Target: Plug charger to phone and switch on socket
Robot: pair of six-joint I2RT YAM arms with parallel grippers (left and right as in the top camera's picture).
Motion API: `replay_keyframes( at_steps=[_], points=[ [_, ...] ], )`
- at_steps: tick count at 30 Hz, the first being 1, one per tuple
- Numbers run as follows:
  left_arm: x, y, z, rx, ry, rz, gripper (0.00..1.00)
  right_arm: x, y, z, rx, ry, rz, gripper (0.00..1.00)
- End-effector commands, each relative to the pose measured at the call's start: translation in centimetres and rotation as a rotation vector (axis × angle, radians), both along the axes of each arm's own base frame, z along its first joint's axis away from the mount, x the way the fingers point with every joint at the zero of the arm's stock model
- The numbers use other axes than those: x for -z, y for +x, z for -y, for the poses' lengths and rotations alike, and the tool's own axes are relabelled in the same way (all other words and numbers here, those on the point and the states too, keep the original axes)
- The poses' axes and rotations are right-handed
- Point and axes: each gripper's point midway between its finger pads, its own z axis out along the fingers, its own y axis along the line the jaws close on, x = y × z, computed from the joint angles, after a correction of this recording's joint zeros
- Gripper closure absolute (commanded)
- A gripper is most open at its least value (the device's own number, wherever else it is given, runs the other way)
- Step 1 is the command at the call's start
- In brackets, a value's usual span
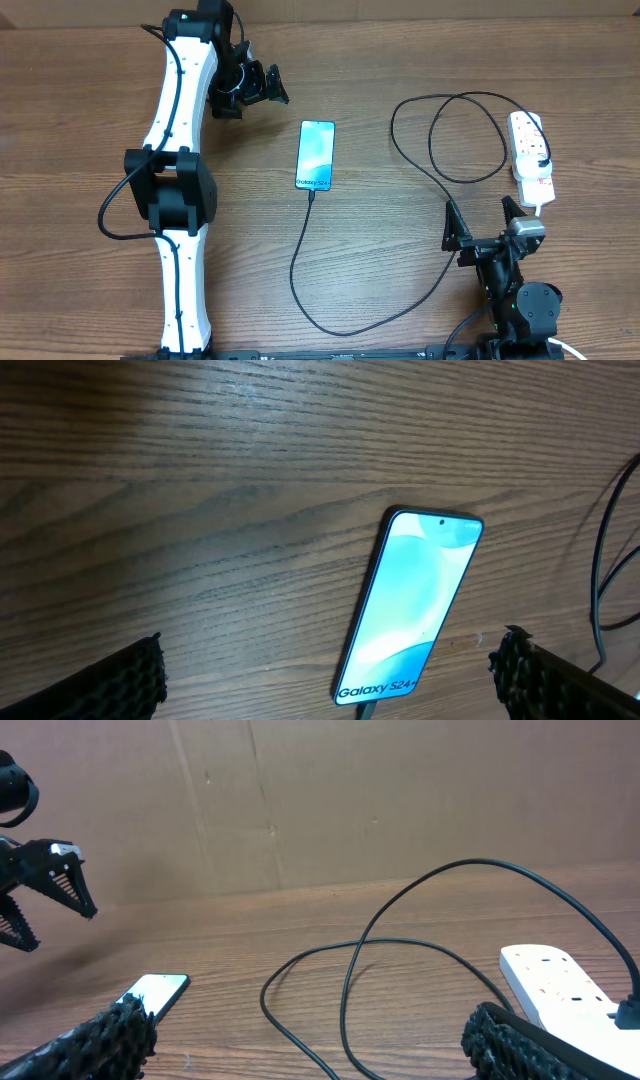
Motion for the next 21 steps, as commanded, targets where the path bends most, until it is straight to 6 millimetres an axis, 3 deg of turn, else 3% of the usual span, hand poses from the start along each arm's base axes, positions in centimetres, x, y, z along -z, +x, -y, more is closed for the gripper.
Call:
replay_keyframes(
  at_steps=[1, 6, 10, 13, 14, 21],
  points=[
    [-0.9, 0.0, 0.3, 0.012, 0.005, 0.024, 0.00, 0.1, 0.0, 0.0, 0.002, 0.007, 0.005, 0.00],
    [-0.9, 0.0, 0.3, 0.012, 0.005, 0.024, 0.00, 0.1, 0.0, 0.0, 0.002, 0.007, 0.005, 0.00],
    [-2.9, 0.0, 0.6, 0.018, 0.001, 0.066, 0.00, 0.1, 0.0, 0.0, 0.002, 0.007, 0.005, 0.00],
    [-7.0, -0.3, 0.7, 0.022, -0.008, 0.151, 0.00, 0.1, 0.0, 0.0, 0.002, 0.007, 0.005, 0.00],
    [-10.2, -0.8, 0.7, 0.022, -0.014, 0.218, 0.00, 0.1, 0.0, 0.0, 0.002, 0.007, 0.005, 0.00],
    [-23.2, -4.9, 0.3, 0.021, -0.042, 0.500, 0.00, 0.1, 0.0, 0.0, 0.002, 0.007, 0.005, 0.00]
  ],
)
